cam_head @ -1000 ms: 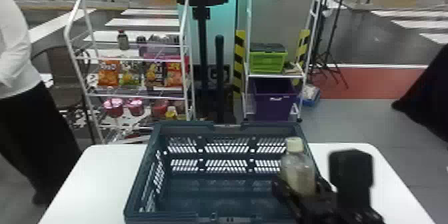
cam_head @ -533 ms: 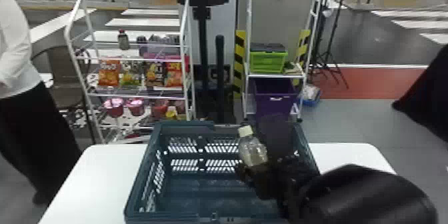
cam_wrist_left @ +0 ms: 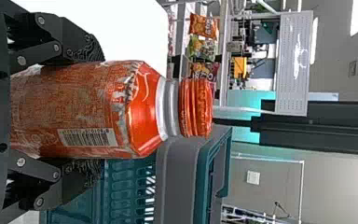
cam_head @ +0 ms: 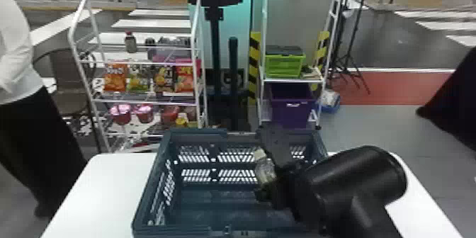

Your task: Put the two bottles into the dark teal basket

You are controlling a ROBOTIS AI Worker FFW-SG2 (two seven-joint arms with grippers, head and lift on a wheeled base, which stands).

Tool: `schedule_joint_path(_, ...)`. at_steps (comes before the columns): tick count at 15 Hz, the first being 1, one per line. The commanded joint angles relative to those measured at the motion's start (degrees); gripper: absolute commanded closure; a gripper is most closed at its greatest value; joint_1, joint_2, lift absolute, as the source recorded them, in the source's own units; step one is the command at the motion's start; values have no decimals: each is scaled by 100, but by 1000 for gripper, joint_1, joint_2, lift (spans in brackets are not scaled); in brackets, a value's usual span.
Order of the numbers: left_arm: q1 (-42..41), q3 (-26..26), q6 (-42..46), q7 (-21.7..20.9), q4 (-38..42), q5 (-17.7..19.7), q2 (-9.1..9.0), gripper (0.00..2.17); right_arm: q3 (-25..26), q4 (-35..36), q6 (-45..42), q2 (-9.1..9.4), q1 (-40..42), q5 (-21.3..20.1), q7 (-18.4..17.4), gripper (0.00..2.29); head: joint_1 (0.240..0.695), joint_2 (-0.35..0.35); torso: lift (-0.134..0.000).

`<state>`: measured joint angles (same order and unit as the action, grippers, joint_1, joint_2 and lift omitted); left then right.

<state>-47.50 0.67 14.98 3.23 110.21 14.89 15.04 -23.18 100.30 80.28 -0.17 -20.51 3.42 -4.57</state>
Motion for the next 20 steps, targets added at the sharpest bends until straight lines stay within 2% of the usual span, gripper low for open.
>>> schedule_joint_path(1,39,-14,0,-16,-26,102,69,2098,-20,-151,159,23,-172,194,0,1578,499,0,0)
schedule_joint_path(2,48,-14,0,-16,-26,111,87,2098,-11,-160,300,23,-225,361,0,1409,499,0,0)
schedule_joint_path(3,57,-14,0,-16,-26,128,96,2098,-11,-151,300,23,-225,388,0,984,499,0,0)
schedule_joint_path(4,65,-14,0,-16,-17,155,113,2098,-11,-142,370,23,-225,405,0,404,499,0,0)
schedule_joint_path(5,65,-23,0,-16,-8,155,122,2098,-11,-90,581,23,-225,414,0,90,499,0,0)
schedule_joint_path(6,65,-23,0,-25,-17,172,122,2098,-2,-46,775,23,-225,423,0,12,499,0,0)
schedule_joint_path(9,48,-31,0,-51,27,199,131,2098,33,201,651,23,-102,414,0,12,499,0,0)
schedule_joint_path(11,21,-31,18,-51,53,199,131,2098,-29,429,-737,23,206,414,9,12,499,0,0)
schedule_joint_path(13,4,-31,18,-60,88,181,139,2098,-38,781,-1634,23,672,405,17,12,499,0,0)
schedule_joint_path(15,-23,-23,18,-60,141,164,139,2098,-38,1202,-2934,23,1252,388,44,12,499,0,0)
schedule_joint_path(17,-67,-23,18,-121,211,146,139,2098,41,1703,-3304,23,1884,291,17,12,499,0,0)
schedule_joint_path(20,-137,-23,35,-183,317,128,148,2098,349,2609,-3989,-281,3176,115,0,12,499,0,0)
